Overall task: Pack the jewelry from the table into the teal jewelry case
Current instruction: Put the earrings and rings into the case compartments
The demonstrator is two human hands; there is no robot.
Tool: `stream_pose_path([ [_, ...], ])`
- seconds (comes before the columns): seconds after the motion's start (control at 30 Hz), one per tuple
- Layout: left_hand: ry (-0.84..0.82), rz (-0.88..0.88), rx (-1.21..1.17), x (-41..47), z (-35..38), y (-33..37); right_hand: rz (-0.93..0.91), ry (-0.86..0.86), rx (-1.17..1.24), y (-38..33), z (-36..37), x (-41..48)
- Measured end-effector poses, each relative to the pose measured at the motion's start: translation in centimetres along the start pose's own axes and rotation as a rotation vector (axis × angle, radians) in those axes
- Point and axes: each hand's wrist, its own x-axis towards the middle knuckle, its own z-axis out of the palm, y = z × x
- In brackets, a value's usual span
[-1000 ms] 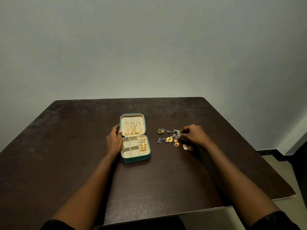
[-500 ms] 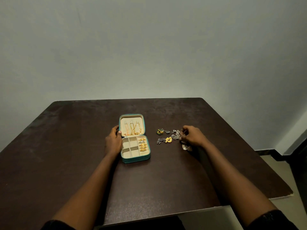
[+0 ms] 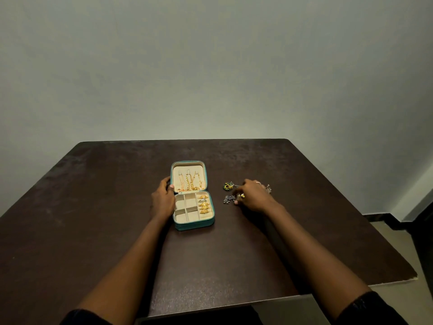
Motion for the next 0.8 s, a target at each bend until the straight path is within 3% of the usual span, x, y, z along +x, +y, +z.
stream_pose_path([
  [0.17,0.008,0.006,0.011,-0.1,0.0,0.2,-0.032,-0.020,0.035,-0.7,-0.2,-0.2],
  [0.4,0.004,-0.007,0.023,0.0,0.0,0.0,-0.026,0.056,0.460,0.3,-1.2,-1.3],
  [0.67,0.004,-0.002,0.020,-0.2,-0.1,0.1,-0.069,-0.020,0.474,0.3,-1.2,-1.7],
  [0.8,-0.006,-0.001,0.028,-0.2,-0.1,0.1,0.034,0.183,0.557,1.0,-2.1,-2.0],
])
